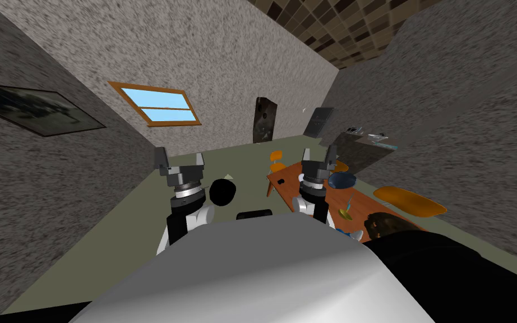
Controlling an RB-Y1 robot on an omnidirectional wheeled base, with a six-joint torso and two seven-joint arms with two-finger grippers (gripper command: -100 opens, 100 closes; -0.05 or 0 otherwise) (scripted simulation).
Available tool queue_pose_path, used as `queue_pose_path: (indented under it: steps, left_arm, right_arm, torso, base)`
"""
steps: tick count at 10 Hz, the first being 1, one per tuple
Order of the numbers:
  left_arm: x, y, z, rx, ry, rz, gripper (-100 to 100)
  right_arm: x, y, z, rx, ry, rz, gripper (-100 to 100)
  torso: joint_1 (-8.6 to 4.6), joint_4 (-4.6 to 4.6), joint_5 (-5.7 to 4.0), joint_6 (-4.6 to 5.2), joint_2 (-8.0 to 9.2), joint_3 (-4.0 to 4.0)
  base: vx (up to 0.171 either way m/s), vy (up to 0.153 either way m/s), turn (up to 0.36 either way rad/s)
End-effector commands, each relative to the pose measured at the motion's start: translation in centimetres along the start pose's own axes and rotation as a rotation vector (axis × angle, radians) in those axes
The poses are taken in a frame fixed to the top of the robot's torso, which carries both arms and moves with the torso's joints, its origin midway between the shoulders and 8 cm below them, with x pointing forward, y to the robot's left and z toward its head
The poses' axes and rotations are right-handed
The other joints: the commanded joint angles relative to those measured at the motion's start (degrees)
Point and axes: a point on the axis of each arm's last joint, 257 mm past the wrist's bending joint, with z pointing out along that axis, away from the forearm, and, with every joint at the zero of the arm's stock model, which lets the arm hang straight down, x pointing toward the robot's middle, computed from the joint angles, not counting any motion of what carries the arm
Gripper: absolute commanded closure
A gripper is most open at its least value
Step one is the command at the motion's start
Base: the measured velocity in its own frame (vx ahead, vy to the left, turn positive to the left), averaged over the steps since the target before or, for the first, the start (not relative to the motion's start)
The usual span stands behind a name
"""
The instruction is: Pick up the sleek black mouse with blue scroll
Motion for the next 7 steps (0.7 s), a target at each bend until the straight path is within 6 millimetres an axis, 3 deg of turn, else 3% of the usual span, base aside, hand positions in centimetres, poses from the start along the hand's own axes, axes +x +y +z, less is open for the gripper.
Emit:
queue_pose_path:
  steps: [1, 4, 7]
  left_arm:
    - [0.0, 0.0, 0.0, 0.0, 0.0, 0.0, 0]
    - [0.0, 0.0, 0.0, 0.0, 0.0, 0.0, 0]
    - [0.0, 0.0, 0.0, 0.0, 0.0, 0.0, 0]
  right_arm:
    - [0.1, -0.6, -0.4, 0.024, 0.025, 0.005, -100]
    - [-0.9, -2.6, -2.0, 0.112, 0.049, 0.027, -100]
    - [-3.2, -5.3, -4.8, 0.24, 0.016, 0.063, -100]
  torso:
    - [0.0, 0.0, 0.0, 0.0, 0.0, 0.0]
    - [0.07, -0.06, 0.01, 0.0, -0.28, -0.16]
    - [0.21, -0.12, 0.05, 0.0, -0.55, -0.32]
  base:
    - [0.027, 0.008, 0.011]
    - [0.084, 0.028, 0.021]
    - [0.149, 0.06, 0.039]
